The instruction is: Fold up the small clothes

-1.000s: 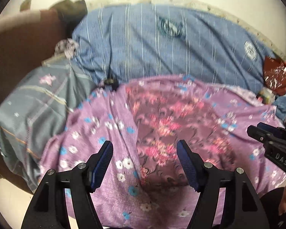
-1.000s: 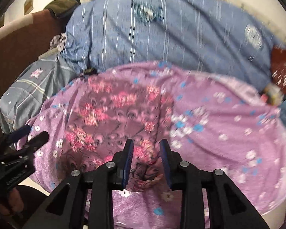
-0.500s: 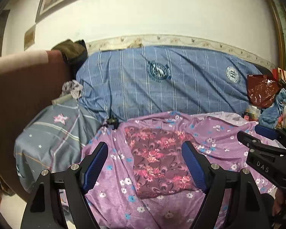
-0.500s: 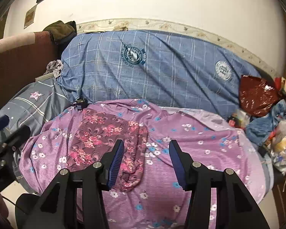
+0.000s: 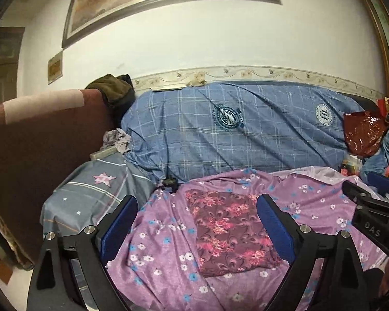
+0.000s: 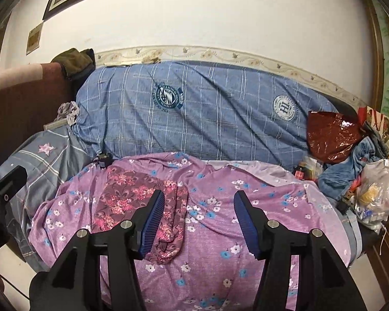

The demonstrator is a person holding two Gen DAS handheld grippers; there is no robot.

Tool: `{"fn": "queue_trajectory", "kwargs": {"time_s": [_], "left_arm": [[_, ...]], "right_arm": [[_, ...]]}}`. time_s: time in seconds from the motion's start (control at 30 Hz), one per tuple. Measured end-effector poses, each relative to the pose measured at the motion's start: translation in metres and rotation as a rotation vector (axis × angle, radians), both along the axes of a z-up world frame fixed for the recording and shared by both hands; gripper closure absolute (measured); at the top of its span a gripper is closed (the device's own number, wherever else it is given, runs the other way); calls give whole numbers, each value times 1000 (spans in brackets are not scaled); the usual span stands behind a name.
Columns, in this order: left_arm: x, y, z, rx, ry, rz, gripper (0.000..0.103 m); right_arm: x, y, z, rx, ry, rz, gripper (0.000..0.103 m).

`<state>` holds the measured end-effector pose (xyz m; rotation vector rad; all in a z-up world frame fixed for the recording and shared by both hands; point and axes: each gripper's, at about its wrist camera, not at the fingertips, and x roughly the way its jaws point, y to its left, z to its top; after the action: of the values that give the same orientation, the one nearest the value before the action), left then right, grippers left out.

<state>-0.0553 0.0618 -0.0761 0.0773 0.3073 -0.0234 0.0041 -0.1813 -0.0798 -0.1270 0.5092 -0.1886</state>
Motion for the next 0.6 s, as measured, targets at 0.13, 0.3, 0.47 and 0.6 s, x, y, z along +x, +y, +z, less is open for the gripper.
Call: {"fn": "queue_trajectory", "kwargs": {"time_s": [0.13, 0.3, 0.47, 0.6], "left_arm": [[-8, -3, 8, 5, -15, 14, 7], [-26, -8, 16, 8, -44, 19, 4], [-50, -6, 24, -23, -91, 6, 1], [-67, -6, 31, -38, -121, -16, 1]], "right_arm": [[-10, 1, 10, -11, -31, -2, 41], [-25, -3, 22, 10, -58, -1, 39], [-41, -2, 33, 36, -89, 20, 36], [-55, 2, 44, 31, -118, 33, 34]]}}
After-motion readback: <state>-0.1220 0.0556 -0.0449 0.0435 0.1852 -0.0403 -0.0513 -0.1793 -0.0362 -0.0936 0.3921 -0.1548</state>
